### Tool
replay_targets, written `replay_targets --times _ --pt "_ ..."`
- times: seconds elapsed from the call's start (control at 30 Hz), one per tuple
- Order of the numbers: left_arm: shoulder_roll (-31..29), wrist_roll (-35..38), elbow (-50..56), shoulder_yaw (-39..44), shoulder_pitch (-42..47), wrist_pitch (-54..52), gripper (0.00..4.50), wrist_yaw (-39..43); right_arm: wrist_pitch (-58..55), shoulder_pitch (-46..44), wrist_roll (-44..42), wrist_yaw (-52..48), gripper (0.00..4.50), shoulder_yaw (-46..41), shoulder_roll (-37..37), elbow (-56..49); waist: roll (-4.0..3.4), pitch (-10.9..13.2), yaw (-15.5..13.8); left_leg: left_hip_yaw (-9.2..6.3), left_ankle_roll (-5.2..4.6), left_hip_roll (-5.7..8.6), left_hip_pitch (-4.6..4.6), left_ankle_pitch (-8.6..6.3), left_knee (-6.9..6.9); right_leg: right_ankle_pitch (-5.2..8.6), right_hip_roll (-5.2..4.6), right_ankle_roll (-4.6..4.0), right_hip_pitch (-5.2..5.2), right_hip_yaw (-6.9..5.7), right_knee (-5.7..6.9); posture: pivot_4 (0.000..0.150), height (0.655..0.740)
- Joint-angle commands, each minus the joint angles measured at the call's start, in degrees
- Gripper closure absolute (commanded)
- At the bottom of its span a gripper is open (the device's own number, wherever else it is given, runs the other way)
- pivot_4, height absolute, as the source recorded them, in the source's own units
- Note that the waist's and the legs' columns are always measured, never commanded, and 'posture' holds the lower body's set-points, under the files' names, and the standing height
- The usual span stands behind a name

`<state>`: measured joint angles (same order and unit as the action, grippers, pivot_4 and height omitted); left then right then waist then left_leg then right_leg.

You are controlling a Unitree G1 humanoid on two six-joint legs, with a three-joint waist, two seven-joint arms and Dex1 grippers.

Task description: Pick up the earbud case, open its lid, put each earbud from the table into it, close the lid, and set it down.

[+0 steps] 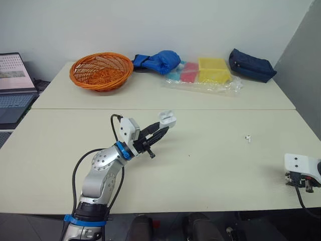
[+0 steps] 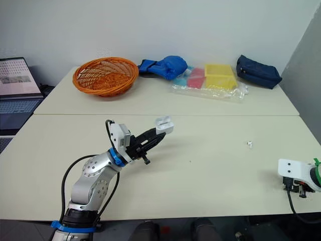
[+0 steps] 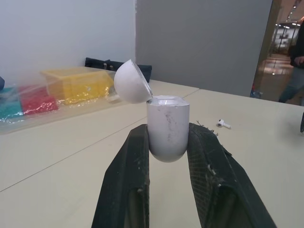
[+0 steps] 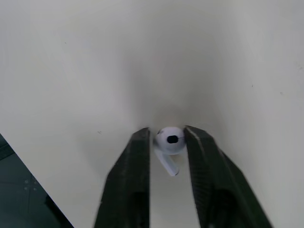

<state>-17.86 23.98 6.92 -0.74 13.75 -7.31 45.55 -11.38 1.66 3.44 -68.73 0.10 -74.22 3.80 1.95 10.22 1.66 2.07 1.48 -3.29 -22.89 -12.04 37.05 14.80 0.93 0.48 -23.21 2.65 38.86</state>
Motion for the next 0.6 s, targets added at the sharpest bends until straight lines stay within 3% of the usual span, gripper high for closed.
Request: replay_targets --times 0.03,0.33,0.47,0.6 --pt "-0.1 0.6 2.9 0.3 0.7 0.5 3.74 -0.4 0.3 -0.3 0.9 0.1 4.11 0.4 0.2 0.6 0.00 0.0 0.0 0.00 0.00 0.00 0.00 0.00 0.00 0.00 0.00 0.00 0.00 0.00 0.00 0.150 0.7400" --pt "1.1 0.2 1.3 -0.4 1.2 1.9 3.74 -0.2 -5.3 -2.2 -3.2 -0.4 4.11 -1.6 2.3 -4.4 0.01 0.0 0.2 0.03 0.00 -0.02 0.00 0.00 -0.02 0.00 0.00 0.01 0.00 0.02 0.01 0.150 0.7400" --pt "2.9 0.2 -1.9 -0.5 2.8 4.3 3.74 0.7 -25.4 -12.0 -16.6 2.2 4.11 -4.7 11.2 -18.0 0.01 0.0 0.7 -0.05 0.00 -0.08 0.05 0.00 -0.05 -0.02 0.10 0.01 -0.03 0.05 0.10 0.150 0.7400" --pt "4.2 -0.3 -5.5 -0.7 6.3 6.1 3.74 1.2 -46.5 -24.2 -29.1 15.2 4.11 -11.5 26.8 -28.5 0.01 0.0 0.3 -0.26 0.01 -0.07 -0.02 0.00 -0.06 -0.20 0.25 0.23 -0.05 -0.07 0.14 0.150 0.7400"
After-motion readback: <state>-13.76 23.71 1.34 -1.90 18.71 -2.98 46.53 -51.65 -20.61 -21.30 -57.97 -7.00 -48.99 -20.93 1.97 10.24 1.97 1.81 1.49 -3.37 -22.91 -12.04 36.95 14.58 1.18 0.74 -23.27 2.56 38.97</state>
